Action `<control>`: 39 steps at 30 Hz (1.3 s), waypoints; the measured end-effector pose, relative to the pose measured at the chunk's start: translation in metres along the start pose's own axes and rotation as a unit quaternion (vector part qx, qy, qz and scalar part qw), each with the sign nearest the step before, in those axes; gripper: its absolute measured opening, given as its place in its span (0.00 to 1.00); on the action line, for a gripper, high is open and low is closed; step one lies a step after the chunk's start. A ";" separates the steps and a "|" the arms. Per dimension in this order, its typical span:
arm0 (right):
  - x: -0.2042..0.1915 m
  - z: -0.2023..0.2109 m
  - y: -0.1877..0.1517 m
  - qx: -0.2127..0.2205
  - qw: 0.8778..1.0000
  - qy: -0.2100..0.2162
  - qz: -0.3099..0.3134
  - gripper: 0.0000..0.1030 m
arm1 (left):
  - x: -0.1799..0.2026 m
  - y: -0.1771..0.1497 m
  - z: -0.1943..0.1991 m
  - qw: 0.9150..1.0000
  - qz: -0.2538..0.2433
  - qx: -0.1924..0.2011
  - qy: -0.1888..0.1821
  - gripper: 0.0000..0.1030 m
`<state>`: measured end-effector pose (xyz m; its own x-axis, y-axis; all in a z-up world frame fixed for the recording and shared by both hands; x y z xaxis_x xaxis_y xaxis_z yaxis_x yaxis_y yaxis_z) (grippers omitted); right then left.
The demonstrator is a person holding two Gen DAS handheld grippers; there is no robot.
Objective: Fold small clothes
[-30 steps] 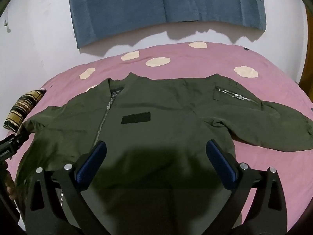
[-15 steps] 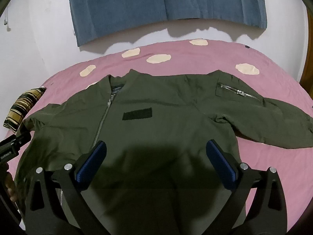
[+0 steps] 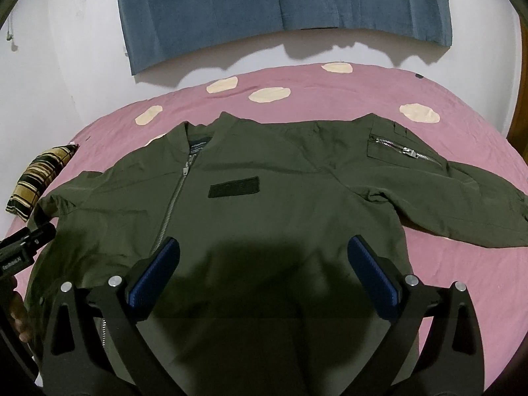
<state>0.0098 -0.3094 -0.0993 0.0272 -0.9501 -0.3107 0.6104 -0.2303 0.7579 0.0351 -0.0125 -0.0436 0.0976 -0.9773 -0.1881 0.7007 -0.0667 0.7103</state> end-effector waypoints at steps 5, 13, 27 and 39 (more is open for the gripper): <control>-0.001 0.000 0.000 0.000 1.000 0.000 -0.001 0.98 | 0.001 0.000 0.000 1.000 0.000 0.000 0.001 0.96; -0.004 -0.001 -0.001 -0.004 1.000 0.000 -0.001 0.98 | 0.001 -0.001 0.000 1.000 -0.001 -0.001 0.000 0.96; -0.001 -0.004 -0.003 -0.015 1.000 0.004 -0.011 0.98 | 0.006 -0.005 0.000 1.000 -0.001 -0.008 -0.002 0.96; -0.001 -0.005 -0.004 -0.018 1.000 0.004 -0.015 0.98 | 0.006 -0.005 -0.001 1.000 -0.002 -0.010 -0.001 0.96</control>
Point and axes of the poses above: each gripper's, at about its wrist camera, not at the fingertips, and z roughly against the way its jaws point, x to its right, y to its top, the point moved 6 cm from there along -z, roughly the way its jaws point, and after that the axes turned 13 degrees about y, right-handed, at the moved point
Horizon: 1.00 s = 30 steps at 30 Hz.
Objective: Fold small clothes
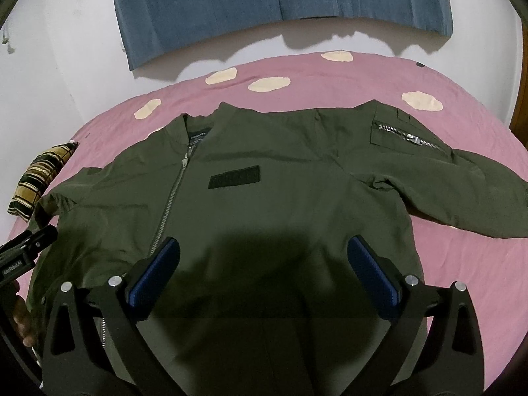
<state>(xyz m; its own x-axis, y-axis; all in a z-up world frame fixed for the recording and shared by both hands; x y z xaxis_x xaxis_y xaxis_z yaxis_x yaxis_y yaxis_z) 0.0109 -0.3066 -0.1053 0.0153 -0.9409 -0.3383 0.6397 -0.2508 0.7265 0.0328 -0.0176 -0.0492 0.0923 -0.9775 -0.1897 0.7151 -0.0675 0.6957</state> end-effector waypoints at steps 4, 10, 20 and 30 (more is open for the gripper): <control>0.001 0.000 0.001 0.000 1.000 0.000 0.000 0.98 | 0.000 0.000 0.000 1.000 0.000 -0.001 0.000 0.96; 0.001 0.000 0.000 0.000 1.000 0.000 -0.001 0.98 | 0.000 0.000 -0.001 1.000 0.001 -0.002 -0.001 0.96; 0.022 0.014 0.008 0.023 0.999 0.012 -0.034 0.98 | 0.005 -0.003 -0.002 1.000 0.003 -0.006 -0.017 0.96; 0.221 0.109 0.013 0.128 0.954 -0.007 -0.271 0.98 | 0.000 0.001 -0.002 1.000 0.016 -0.007 -0.019 0.96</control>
Point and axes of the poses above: each gripper's, at about its wrist camera, not at the fingertips, and z roughly against the way its jaws point, x to its right, y to its top, the point moved 6 cm from there along -z, roughly the way its jaws point, and after that the axes turned 13 degrees about y, right-handed, at the moved point
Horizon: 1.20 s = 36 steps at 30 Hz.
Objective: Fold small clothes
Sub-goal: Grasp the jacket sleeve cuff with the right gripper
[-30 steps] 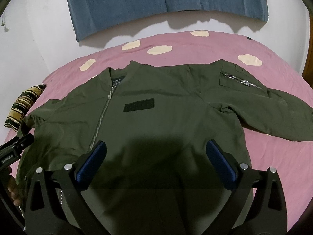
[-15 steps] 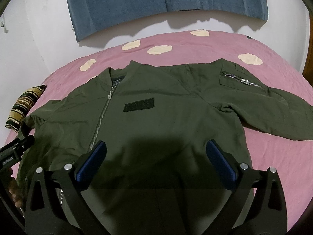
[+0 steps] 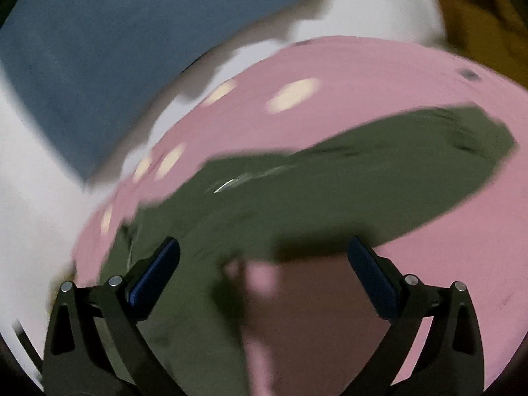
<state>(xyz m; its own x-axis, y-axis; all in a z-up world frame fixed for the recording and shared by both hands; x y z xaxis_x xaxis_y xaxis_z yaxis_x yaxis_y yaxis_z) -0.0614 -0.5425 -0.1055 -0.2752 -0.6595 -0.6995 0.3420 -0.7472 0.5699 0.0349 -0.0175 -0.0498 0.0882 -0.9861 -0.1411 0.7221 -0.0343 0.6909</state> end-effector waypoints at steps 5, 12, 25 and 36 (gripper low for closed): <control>0.114 0.060 0.039 0.092 0.985 -0.022 -0.145 0.83 | 0.000 0.000 -0.005 1.000 -0.001 -0.005 0.002 0.96; 0.174 0.071 0.043 0.115 0.972 -0.047 -0.199 0.78 | 0.000 -0.007 -0.016 1.000 -0.010 -0.020 0.011 0.96; 0.201 0.067 0.061 0.122 0.970 -0.029 -0.207 0.15 | -0.007 -0.010 -0.013 1.000 -0.008 -0.022 0.016 0.96; 0.120 0.093 0.086 0.168 0.977 0.008 -0.134 0.12 | -0.022 -0.003 -0.010 1.000 -0.012 -0.009 0.017 0.96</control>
Point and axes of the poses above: each gripper's, at about its wrist camera, not at the fingertips, and z roughly against the way its jaws point, x to its right, y to its top, the point moved 6 cm from there along -z, roughly the way its jaws point, and after that the axes turned 13 degrees about y, right-handed, at the moved point
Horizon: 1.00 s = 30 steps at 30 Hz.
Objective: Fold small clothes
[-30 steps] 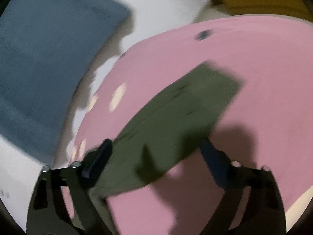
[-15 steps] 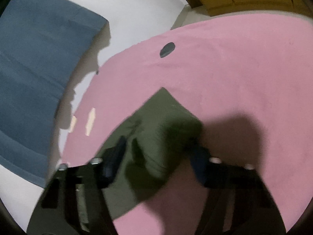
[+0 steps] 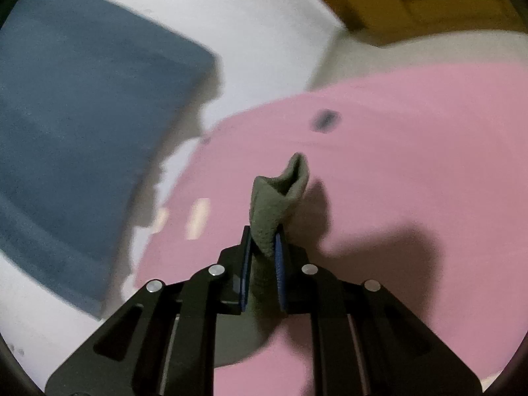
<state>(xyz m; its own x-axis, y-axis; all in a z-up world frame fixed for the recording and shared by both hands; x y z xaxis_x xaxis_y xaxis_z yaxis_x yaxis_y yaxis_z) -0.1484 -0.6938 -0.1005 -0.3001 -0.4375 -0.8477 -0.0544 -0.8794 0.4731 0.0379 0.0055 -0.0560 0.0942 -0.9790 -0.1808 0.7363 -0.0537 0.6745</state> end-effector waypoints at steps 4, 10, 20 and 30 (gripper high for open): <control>-0.097 -0.015 -0.015 -0.025 0.995 0.062 0.079 0.12 | -0.011 0.004 0.000 1.000 0.007 0.007 0.006 0.96; -0.231 -0.059 -0.093 -0.111 0.967 0.158 0.168 0.12 | -0.034 0.008 -0.002 0.999 0.038 0.006 0.008 0.96; -0.352 -0.135 -0.295 -0.274 0.897 0.224 0.263 0.12 | -0.082 0.018 -0.009 0.997 0.061 0.020 0.049 0.96; -0.363 -0.150 -0.462 -0.403 0.825 0.205 0.338 0.12 | -0.107 0.023 -0.011 0.994 0.089 0.025 0.052 0.96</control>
<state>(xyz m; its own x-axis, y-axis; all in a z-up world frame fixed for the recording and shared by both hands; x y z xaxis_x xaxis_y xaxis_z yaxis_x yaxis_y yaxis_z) 0.1283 -0.1572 -0.0468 0.3545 -0.7602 -0.5445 0.6942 -0.1761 0.6979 0.0526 0.1112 -0.0288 0.2907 -0.9484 -0.1266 0.6680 0.1064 0.7365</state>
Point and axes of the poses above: each gripper's, at about its wrist camera, not at the fingertips, and z roughly against the way its jaws point, x to its right, y to its top, the point moved 6 cm from there along -z, roughly the way its jaws point, and after that the axes turned 13 degrees about y, right-handed, at the moved point
